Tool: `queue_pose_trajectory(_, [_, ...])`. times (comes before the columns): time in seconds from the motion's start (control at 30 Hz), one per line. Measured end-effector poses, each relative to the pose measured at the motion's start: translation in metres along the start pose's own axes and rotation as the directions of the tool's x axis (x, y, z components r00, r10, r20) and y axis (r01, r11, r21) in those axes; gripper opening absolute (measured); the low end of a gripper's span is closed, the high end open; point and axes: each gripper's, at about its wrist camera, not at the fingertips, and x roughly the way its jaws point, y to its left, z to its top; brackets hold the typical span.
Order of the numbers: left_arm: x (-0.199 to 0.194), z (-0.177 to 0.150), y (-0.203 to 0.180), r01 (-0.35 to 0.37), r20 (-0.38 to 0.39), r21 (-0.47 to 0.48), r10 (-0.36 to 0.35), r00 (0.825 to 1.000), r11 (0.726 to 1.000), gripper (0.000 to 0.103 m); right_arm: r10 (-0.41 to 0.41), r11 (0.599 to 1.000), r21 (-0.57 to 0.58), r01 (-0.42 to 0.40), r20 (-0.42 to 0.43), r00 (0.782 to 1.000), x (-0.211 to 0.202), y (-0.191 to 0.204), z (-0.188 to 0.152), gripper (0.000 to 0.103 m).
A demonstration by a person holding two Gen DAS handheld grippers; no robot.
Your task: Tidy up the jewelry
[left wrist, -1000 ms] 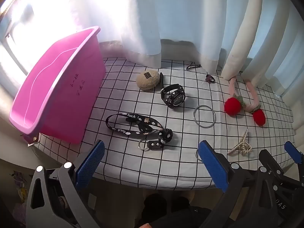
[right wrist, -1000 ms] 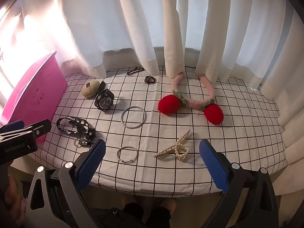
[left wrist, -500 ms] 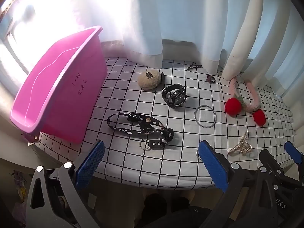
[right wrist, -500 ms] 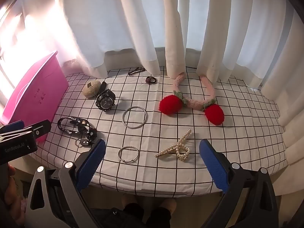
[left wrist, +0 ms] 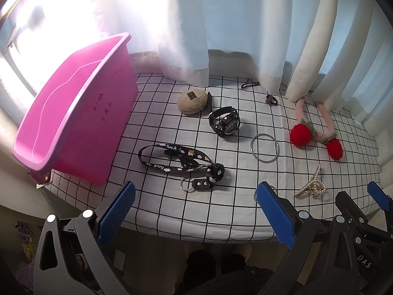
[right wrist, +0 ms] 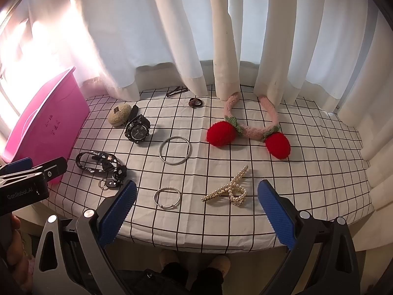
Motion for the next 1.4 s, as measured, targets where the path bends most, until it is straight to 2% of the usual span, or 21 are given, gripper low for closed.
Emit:
queue_pose_trajectory(1.1, [-0.002,0.001,0.001,0.019,-0.002,0.009,-0.019,1.0,1.0,0.097,-0.003,1.0,0.011,0.003,0.009,1.0,-0.004,0.001,-0.001,0.094])
queue_pose_trajectory(1.27, [0.009,-0.006,0.009,0.03,-0.022,-0.001,-0.03,0.999,1.0,0.097,-0.02,0.999,0.037,0.02,-0.006,1.0,0.001,-0.002,-0.013,0.094])
queue_pose_trajectory(1.4, [0.035,-0.018,0.026,0.071,-0.085,-0.037,-0.074,0.994,0.997,0.097,-0.037,0.996,0.082,0.042,-0.057,0.998,0.012,-0.011,-0.03,0.094])
